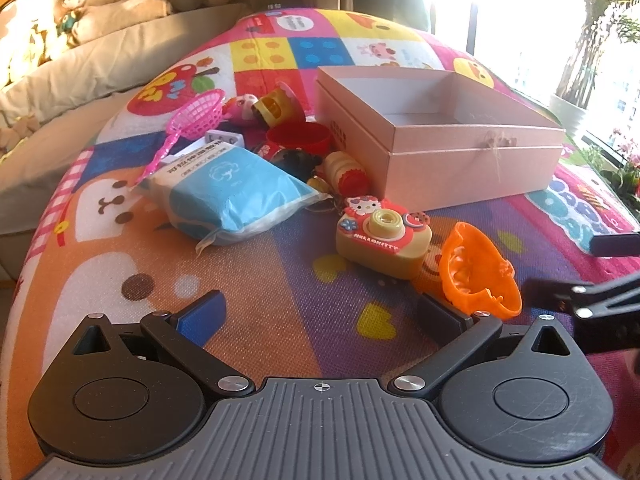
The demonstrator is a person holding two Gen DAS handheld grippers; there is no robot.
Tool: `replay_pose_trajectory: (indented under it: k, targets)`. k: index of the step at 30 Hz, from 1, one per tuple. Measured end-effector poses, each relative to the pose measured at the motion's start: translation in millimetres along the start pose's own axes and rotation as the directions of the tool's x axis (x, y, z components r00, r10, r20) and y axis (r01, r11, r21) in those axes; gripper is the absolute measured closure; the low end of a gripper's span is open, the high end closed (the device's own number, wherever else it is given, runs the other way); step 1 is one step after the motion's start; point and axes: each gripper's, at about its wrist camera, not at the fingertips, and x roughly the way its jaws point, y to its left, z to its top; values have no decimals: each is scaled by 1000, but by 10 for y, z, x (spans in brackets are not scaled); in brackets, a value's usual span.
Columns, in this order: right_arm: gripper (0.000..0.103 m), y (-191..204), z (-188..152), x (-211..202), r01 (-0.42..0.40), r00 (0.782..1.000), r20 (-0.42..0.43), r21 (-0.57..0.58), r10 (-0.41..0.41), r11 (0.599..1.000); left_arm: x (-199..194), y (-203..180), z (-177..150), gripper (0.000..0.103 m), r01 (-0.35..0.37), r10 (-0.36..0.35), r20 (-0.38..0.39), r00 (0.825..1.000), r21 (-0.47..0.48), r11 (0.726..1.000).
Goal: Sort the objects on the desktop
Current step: 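Move the left gripper to the Hello Kitty toy while the right approaches the orange cup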
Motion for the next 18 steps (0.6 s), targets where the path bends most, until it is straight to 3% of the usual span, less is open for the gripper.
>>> replay_pose_trajectory:
  k: [12,14,18]
  targets:
    - [0,-26,-65,-40,-12,1000,6,-5,12,1000,-15,-46,47,0,9,-9,-5,1000,23,1000]
    - [0,-31,-78,-49,-19,1000,13,-8,19,1000,4,-85,110,0,24,-24,-3,1000,51,998]
    - [0,-35,-111,-79,-40,999,30,-20,40,999,61,-229,242,0,-16,11,37,999,136,991]
